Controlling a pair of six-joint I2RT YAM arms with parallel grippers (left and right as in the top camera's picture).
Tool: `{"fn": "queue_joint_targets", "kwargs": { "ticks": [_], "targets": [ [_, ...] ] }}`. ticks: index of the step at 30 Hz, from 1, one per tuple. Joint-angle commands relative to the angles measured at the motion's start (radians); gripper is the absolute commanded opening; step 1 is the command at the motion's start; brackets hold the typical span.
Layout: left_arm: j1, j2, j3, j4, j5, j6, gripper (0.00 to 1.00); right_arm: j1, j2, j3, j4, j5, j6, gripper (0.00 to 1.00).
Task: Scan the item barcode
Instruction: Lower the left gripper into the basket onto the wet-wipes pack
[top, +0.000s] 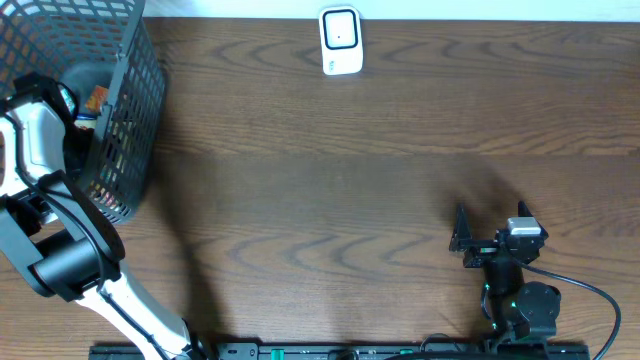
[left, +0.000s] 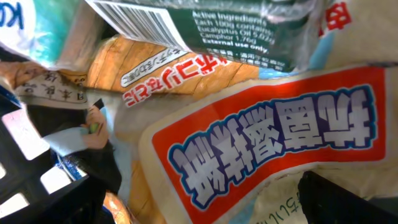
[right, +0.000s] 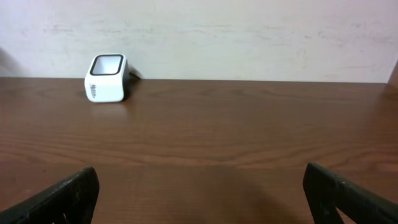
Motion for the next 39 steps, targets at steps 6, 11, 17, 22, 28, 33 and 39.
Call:
{"fn": "queue_joint_targets", "kwargs": {
  "ticks": [6,11,17,22,28,33,39],
  "targets": [
    [0.002,-0.015,-0.027,0.096,-0.034,0.207,0.98,-0.001,-0.006,-0.002,-0.006,0.001,-0.009,0.99],
    [0.002,-0.072,0.03,0.098,-0.033,0.137,0.98,-0.001,-0.006,-0.002,-0.006,0.001,-0.009,0.99],
    [0.002,-0.171,0.039,0.153,-0.027,0.116,0.98,-0.001,-0.006,-0.002,-0.006,0.001,-0.009,0.99],
    [0.002,-0.168,0.025,0.115,-0.027,0.115,0.98,-0.001,-0.006,-0.002,-0.006,0.001,-0.009,0.99],
    [0.002,-0.13,-0.058,0.077,-0.03,-0.04,0.98,-0.001,-0.006,-0.002,-0.006,0.001,-0.009,0.99],
    [0.002,-0.091,-0.117,0.08,-0.03,-0.164,0.97,-0.001,-0.006,-0.002,-0.006,0.001,-0.009,0.99],
    [0.002,-0.023,-0.124,0.116,-0.029,-0.199,0.98,-0.001,-0.006,-0.002,-0.006,0.001,-0.009,0.99]
  ]
}}
